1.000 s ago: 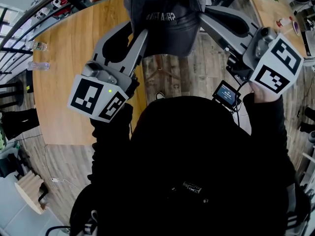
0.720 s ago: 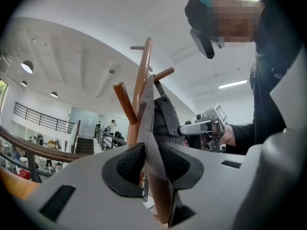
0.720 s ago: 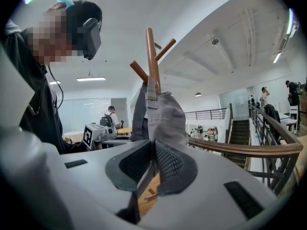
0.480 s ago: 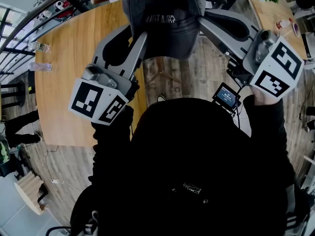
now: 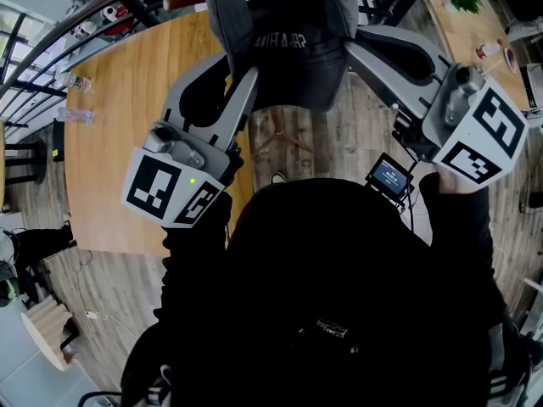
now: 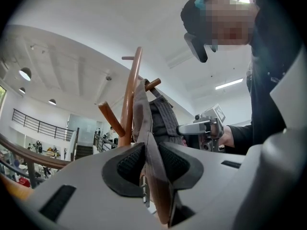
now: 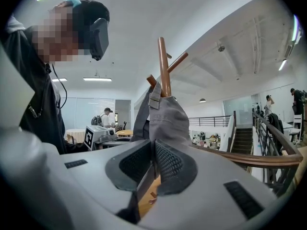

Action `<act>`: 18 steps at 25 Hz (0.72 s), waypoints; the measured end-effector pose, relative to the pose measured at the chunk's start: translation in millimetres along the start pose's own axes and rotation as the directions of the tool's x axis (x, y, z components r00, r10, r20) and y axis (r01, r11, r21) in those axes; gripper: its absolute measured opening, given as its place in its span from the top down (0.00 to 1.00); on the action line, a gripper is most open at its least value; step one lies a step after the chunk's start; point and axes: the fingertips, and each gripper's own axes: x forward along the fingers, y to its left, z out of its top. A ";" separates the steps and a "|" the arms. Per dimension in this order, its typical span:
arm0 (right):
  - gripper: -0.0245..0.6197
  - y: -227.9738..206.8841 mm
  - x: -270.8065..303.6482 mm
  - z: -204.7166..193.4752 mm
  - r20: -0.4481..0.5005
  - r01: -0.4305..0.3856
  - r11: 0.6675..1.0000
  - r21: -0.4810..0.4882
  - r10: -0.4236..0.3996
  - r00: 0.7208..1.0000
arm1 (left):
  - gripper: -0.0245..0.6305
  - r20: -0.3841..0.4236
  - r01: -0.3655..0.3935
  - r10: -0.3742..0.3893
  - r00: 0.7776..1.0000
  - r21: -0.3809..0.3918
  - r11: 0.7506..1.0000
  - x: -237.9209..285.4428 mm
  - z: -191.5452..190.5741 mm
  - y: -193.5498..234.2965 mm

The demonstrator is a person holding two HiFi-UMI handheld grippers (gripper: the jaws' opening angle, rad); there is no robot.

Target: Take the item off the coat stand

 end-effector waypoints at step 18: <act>0.89 -2.6 3.1 1.0 0.062 -0.074 0.996 -0.045 0.077 0.995 | 0.82 0.052 -0.068 0.066 0.996 0.043 0.997 -2.7 -2.4 -0.8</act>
